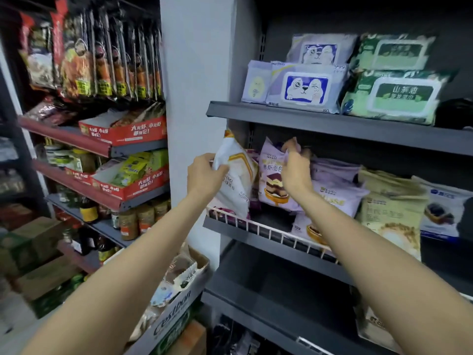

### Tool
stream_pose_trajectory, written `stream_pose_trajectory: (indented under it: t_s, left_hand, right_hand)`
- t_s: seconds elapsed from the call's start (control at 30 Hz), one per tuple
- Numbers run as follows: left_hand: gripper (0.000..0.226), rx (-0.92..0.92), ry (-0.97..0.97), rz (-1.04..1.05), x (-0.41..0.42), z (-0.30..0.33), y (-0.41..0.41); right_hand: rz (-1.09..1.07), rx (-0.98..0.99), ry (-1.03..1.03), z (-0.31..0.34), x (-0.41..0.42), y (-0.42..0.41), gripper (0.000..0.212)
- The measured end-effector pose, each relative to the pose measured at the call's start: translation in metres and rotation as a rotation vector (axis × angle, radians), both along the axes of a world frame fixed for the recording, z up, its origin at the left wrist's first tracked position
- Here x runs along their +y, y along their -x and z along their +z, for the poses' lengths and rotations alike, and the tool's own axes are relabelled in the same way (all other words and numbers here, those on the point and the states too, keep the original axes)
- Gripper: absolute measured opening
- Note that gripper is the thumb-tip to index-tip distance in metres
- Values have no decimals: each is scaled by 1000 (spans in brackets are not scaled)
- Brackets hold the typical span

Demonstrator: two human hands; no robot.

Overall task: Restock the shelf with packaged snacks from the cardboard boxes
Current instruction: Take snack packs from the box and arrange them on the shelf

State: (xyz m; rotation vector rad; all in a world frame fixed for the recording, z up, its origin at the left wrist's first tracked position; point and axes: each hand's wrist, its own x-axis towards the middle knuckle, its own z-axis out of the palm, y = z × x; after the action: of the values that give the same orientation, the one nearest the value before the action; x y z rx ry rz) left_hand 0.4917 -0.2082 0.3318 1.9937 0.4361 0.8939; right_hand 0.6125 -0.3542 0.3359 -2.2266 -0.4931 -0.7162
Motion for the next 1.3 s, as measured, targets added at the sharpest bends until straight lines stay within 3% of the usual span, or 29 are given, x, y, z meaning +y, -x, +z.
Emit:
stream_pose_trajectory:
  t_s: [0.1,0.23,0.47,0.57,0.7,0.8,0.9,0.93,1.0,1.07,1.13,1.2,1.3]
  left_hand:
    - [24,6,28,-35,10,-3,-6]
    - [20,-15,121,-98,23,-9,-10]
    - [24,-25,163,-206,30,-17,-9]
    - [23,-22,183,-218,33,-19,-8]
    - [21,-23,225,-252,35,-20,-5]
    - [23,-31,266,-287,38,-21,0]
    - [21,-31,309,-380,38,-18,6]
    - [17,-26,333,-427,36,-16,8]
    - [13,-6,434,-535,28,-12,9]
    - [10,7,554,-622,13,-11,6]
    - [6,-19,700,-665,-8,-10,-1]
    - [21,-72,878,-744,-34,-8,-10]
    - [33,33,841,-896,-87,-3,-23]
  right_hand:
    - [-23,49,185,1,10,-16,37]
    - [-129,83,185,7,23,-30,40]
    - [-371,40,804,-4,14,-38,41]
    - [-326,-79,784,-9,12,-41,42]
    - [-202,-71,840,-18,17,-32,49]
    - [-105,-65,536,-16,18,-19,42]
    - [175,226,-65,0,13,10,31]
    - [263,334,-159,7,7,20,34]
    - [360,459,-121,15,-11,41,36]
    - [336,497,-102,16,-35,54,30]
    - [275,506,-280,11,-62,58,27]
    - [174,488,-500,3,-90,60,27]
    - [50,448,-775,-8,-132,64,23]
